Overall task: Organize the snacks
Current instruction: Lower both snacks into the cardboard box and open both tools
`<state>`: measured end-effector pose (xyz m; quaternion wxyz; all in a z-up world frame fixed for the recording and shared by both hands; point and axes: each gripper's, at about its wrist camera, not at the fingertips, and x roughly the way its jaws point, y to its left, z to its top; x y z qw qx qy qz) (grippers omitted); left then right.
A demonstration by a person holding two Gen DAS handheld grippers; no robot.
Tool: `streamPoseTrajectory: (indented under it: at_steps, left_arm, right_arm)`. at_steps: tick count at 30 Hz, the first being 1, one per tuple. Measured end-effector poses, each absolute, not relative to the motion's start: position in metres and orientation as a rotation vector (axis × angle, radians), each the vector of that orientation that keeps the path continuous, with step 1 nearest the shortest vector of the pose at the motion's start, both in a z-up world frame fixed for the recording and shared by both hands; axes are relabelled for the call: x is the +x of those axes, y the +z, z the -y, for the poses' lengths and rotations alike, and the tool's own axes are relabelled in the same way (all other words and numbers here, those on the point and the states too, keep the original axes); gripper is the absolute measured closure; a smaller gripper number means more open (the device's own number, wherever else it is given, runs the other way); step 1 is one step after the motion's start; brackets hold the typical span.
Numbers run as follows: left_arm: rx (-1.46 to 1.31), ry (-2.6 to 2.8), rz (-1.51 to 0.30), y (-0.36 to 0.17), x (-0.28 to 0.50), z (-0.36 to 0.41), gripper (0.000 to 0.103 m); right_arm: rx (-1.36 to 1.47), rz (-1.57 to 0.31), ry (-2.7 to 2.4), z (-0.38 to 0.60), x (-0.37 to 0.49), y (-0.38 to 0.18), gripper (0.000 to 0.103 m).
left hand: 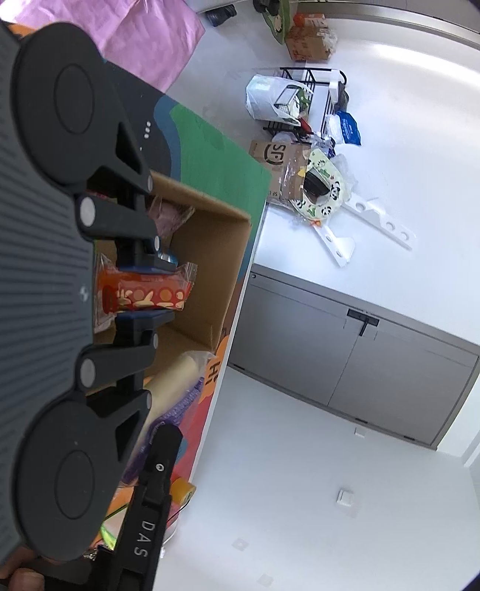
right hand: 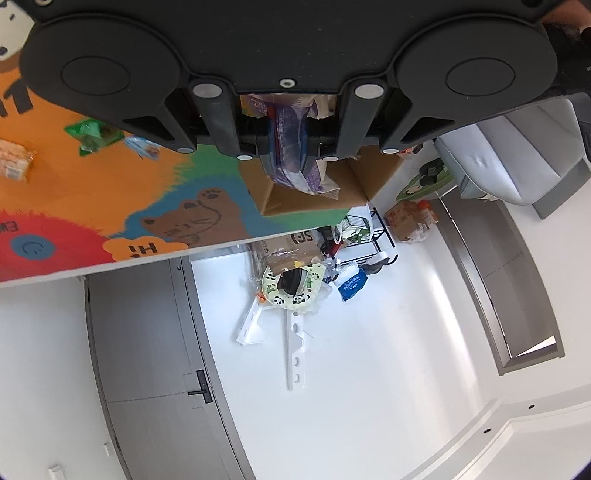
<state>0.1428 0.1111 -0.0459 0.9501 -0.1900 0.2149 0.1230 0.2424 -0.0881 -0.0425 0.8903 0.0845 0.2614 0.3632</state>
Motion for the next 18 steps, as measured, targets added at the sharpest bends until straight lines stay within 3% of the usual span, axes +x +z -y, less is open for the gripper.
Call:
streamPoseTrajectory:
  at_steps: [6,13,14,17,18]
  left_arm:
    - [-0.409,0.27,-0.466,-0.046,0.144,-0.129,0.077]
    - [-0.399,0.3,-0.433,-0.034,0.132,-0.141,0.059]
    - [-0.398,0.309,-0.43,-0.033,0.13,-0.142,0.055]
    - [-0.398,0.317,-0.427,-0.032,0.128,-0.143,0.047]
    - [-0.398,0.316,-0.428,-0.032,0.128,-0.142,0.045]
  right_arm:
    - [0.172,-0.531,0.774,0.069,0.243,-0.036,0.089]
    - [0.181,-0.516,0.806,0.047,0.25,-0.028,0.089]
    - [0.172,-0.501,0.819,0.044,0.25,-0.026,0.084]
    - [0.164,-0.474,0.826,0.041,0.245,-0.021,0.051]
    - [0.174,-0.461,0.816,0.045,0.242,-0.021,0.049]
